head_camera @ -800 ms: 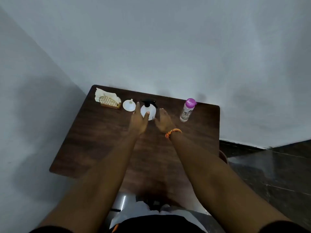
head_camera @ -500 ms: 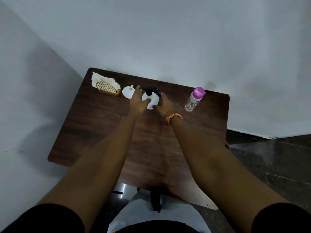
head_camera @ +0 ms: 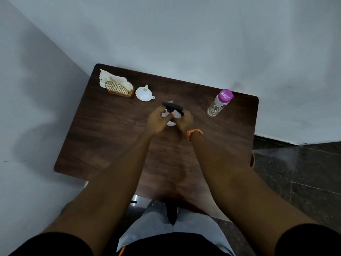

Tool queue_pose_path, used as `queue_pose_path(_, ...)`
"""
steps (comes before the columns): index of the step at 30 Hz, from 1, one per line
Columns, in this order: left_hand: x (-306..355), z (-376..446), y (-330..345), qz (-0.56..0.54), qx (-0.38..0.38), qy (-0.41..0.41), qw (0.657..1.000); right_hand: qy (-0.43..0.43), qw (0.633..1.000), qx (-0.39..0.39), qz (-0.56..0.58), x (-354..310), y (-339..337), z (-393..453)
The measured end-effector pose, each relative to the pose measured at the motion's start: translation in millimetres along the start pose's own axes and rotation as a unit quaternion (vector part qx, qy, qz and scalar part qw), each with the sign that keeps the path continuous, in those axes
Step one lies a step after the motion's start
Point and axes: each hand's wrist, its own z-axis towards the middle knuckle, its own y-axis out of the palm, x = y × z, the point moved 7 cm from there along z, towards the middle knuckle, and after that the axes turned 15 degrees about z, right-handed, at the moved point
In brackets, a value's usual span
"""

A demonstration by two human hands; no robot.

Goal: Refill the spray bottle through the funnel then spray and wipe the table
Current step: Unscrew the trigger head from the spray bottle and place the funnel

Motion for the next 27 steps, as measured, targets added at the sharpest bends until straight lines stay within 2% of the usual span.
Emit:
queue_pose_path(4,-9,-33,11,-0.030,0.003,0.009,1.000,0.000,1.000,0.001,0.003,23,0,-30)
queue_pose_path(14,-28,-99,21,-0.079,0.097,-0.066,0.990,0.040,0.999,-0.019,-0.002,49,15,-84)
queue_pose_path(21,-34,-113,33,-0.192,0.112,-0.127,0.967,0.014,0.999,-0.015,-0.043,51,17,-97)
queue_pose_path(27,-23,-121,27,-0.205,0.157,-0.135,0.957,-0.005,0.999,-0.007,-0.033,49,20,-110)
